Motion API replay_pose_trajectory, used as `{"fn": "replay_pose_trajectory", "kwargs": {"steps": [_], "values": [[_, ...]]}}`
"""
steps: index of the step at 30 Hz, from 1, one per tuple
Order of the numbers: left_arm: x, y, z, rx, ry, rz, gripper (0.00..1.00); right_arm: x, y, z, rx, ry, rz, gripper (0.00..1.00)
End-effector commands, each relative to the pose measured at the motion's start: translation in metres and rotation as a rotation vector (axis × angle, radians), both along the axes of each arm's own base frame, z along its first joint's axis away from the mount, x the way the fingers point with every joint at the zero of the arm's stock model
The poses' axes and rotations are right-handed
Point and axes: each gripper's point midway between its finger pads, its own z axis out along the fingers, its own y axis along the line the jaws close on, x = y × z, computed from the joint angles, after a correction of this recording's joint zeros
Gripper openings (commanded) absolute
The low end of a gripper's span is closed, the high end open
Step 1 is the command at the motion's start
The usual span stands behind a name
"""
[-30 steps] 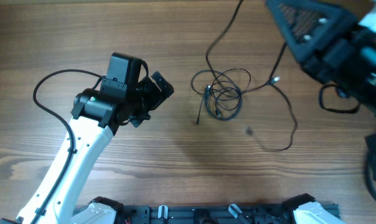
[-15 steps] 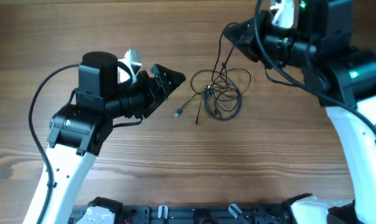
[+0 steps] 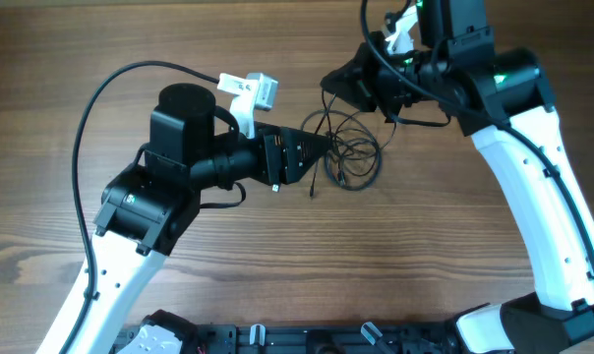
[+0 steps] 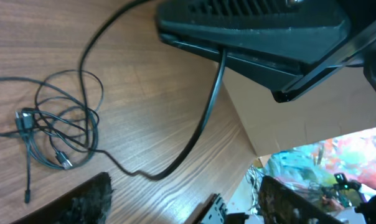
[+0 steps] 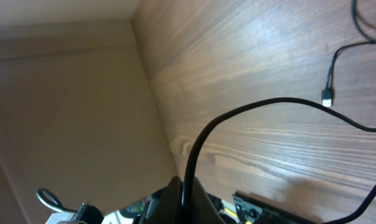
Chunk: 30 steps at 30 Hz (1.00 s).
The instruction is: Untangle cables
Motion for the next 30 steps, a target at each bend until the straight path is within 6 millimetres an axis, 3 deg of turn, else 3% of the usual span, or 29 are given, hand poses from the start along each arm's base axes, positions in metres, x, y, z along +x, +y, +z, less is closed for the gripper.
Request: {"fn": "replay_pose_trajectory", "kwargs": {"steps": [1, 6, 9, 14, 16, 17, 19, 20, 23, 24, 28, 30], "values": [[-0.002, -0.001, 0.004, 0.003, -0.031, -0.013, 0.66, -0.006, 0.01, 0.001, 0.026, 0.021, 0.036, 0.04], [-0.005, -0.003, 0.003, 0.005, -0.024, -0.022, 0.43, -0.014, 0.018, 0.005, 0.058, 0.034, 0.078, 0.04], [-0.004, -0.002, 0.002, 0.009, -0.028, -0.017, 0.38, -0.02, 0.023, 0.01, 0.096, 0.046, 0.115, 0.04], [-0.004, -0.002, 0.002, 0.009, -0.028, -0.016, 0.04, -0.02, 0.023, 0.01, 0.096, 0.047, 0.117, 0.04], [-0.004, -0.002, 0.002, 0.009, -0.027, -0.016, 0.04, -0.02, 0.023, 0.01, 0.096, 0.047, 0.117, 0.04], [-0.004, -0.002, 0.003, 0.006, -0.024, -0.015, 0.04, -0.02, 0.023, 0.01, 0.094, 0.043, 0.118, 0.13], [-0.005, -0.001, 0.012, -0.008, -0.045, -0.01, 0.04, -0.015, 0.019, 0.006, 0.055, -0.009, 0.121, 0.42], [-0.006, 0.003, 0.024, -0.025, -0.067, 0.001, 0.04, -0.013, 0.017, 0.004, 0.03, -0.041, 0.129, 0.59], [-0.009, 0.027, 0.081, -0.096, -0.22, 0.072, 0.04, -0.014, 0.009, -0.007, -0.043, -0.06, 0.132, 0.85], [-0.008, 0.037, 0.093, -0.112, -0.259, 0.105, 0.04, -0.013, 0.008, -0.008, -0.052, -0.071, 0.134, 0.91], [0.018, 0.092, 0.12, -0.216, -0.233, 0.399, 0.04, -0.007, 0.002, -0.013, -0.103, -0.09, 0.108, 1.0], [0.028, 0.111, 0.136, -0.302, -0.228, 0.483, 0.04, -0.001, -0.008, -0.022, -0.175, -0.1, 0.066, 1.0]]}}
